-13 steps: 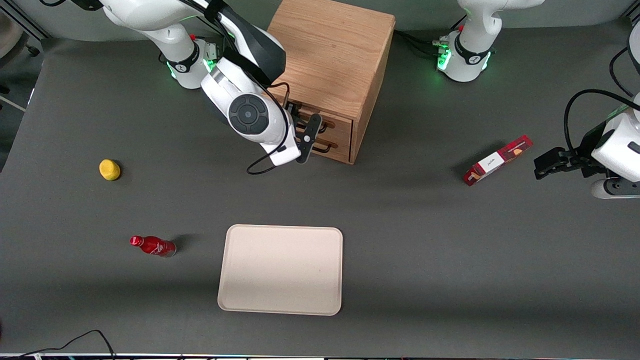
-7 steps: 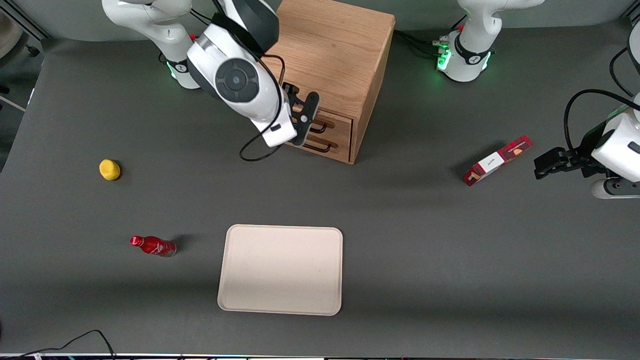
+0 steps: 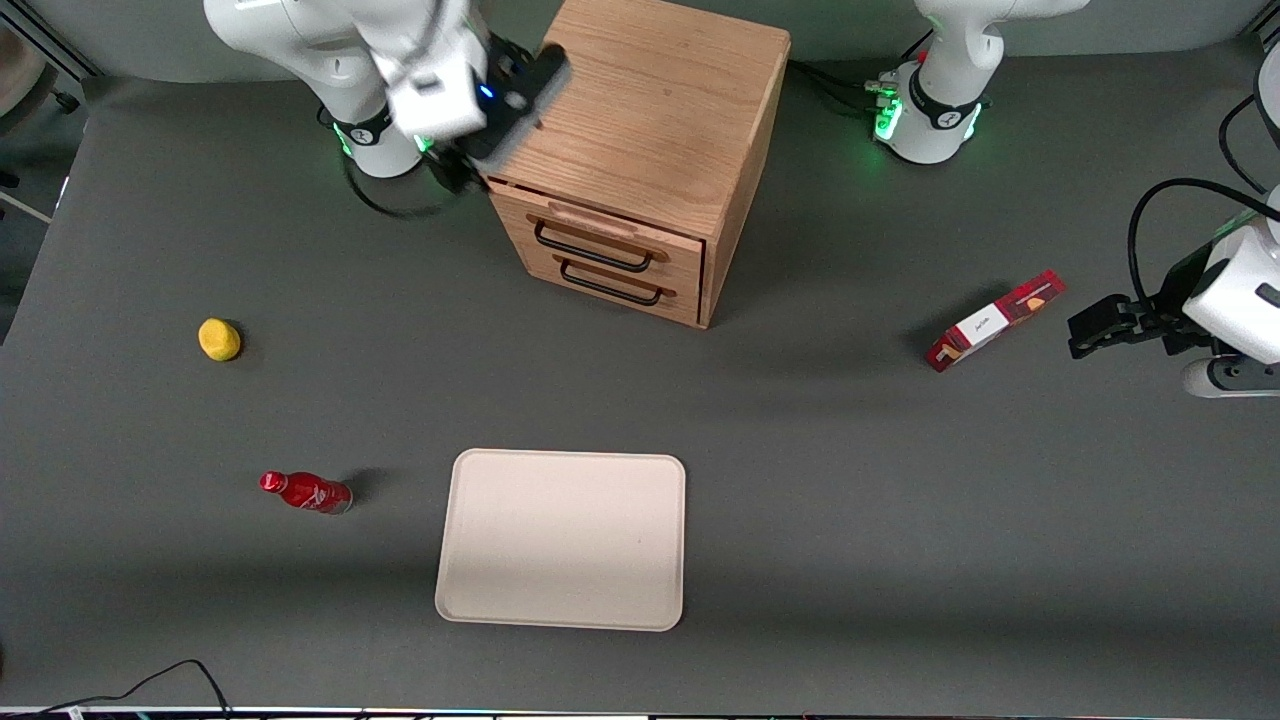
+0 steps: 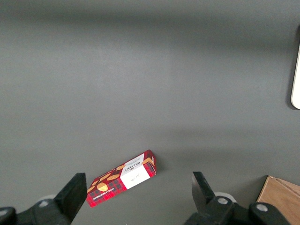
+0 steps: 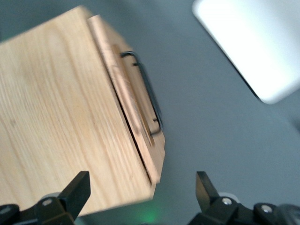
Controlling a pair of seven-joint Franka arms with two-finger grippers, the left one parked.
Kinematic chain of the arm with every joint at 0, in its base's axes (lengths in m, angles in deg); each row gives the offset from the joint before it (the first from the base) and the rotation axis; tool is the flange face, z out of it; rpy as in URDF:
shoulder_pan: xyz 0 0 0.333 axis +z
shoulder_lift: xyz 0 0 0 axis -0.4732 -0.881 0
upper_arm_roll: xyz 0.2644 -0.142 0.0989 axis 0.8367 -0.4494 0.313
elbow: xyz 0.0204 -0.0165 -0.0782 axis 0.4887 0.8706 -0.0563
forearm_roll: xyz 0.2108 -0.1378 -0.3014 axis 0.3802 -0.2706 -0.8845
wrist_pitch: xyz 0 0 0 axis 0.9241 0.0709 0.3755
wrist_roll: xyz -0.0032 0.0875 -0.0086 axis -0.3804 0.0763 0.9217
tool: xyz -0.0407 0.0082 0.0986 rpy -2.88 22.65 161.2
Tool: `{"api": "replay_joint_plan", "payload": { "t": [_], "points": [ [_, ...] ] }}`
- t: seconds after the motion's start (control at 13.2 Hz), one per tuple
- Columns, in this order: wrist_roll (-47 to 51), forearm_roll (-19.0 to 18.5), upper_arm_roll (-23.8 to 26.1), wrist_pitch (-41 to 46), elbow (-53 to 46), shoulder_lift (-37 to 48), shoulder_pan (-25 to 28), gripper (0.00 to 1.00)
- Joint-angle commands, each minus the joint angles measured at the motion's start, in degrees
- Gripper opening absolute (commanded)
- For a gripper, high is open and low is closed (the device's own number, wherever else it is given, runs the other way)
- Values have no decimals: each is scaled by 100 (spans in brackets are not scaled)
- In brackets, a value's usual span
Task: Close top drawer
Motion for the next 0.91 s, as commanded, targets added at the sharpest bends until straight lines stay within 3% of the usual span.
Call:
{"api": "replay_joint_plan", "payload": {
  "t": [0.0,0.23,0.53,0.83],
  "points": [
    [1410,16,-687,211,198,764,-45,100],
    [1378,-826,-1776,615,180,1275,-36,100],
    [1256,-1258,-3114,748,486,1206,-36,100],
    [1352,-1224,-3467,-357,1602,1250,-106,100]
  ]
}}
